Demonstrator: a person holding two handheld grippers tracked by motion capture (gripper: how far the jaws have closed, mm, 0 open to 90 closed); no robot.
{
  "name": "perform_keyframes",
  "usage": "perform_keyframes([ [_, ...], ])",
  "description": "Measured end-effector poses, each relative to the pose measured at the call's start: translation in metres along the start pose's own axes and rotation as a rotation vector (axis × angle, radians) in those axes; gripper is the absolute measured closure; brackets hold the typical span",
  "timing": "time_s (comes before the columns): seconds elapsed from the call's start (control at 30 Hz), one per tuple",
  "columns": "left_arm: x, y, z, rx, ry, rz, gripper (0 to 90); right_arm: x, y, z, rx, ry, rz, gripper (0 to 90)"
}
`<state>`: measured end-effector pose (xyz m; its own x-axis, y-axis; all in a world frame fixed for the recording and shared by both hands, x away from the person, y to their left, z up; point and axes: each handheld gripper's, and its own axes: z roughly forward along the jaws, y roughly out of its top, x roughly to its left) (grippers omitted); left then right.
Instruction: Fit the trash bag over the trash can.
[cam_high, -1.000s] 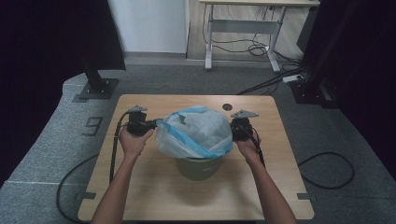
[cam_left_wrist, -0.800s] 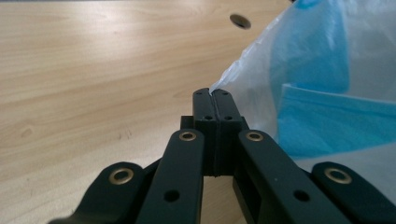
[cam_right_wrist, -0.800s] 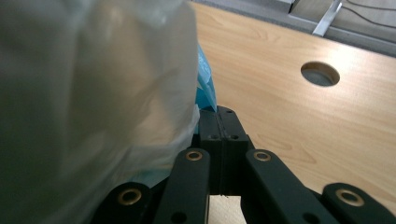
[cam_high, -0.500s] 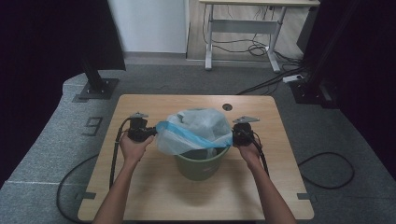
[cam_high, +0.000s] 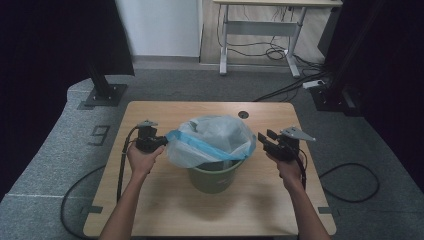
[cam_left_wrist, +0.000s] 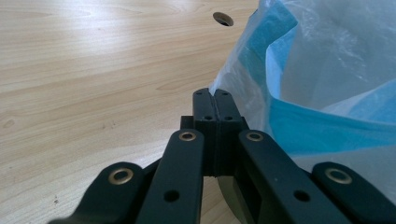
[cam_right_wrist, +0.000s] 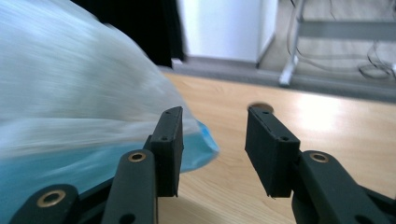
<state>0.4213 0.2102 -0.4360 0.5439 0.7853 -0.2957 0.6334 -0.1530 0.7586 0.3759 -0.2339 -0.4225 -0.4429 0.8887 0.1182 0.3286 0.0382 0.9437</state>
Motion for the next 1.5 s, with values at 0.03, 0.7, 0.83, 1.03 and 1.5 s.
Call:
perform_keyframes([
  [0.03,0.0,0.0,0.0,0.002,0.002,0.0,89.9,0.003,0.002,-0.007,-0.014,0.02,-0.007,55.6],
  [0.7,-0.004,0.001,-0.007,0.01,0.023,-0.004,89.7,0.08,0.0,-0.051,-0.047,0.357,-0.232,48.9],
  [0.83,-0.004,0.001,-0.009,0.009,0.02,-0.009,89.7,0.084,0.001,-0.041,-0.023,0.372,-0.245,49.1],
  [1.03,-0.004,0.001,-0.009,0.004,0.025,-0.007,89.7,0.094,0.006,-0.031,0.005,0.405,-0.284,63.9],
  [1.5,-0.006,-0.001,-0.016,-0.001,0.032,0.015,89.8,0.106,-0.016,-0.066,-0.027,0.502,-0.307,89.0],
])
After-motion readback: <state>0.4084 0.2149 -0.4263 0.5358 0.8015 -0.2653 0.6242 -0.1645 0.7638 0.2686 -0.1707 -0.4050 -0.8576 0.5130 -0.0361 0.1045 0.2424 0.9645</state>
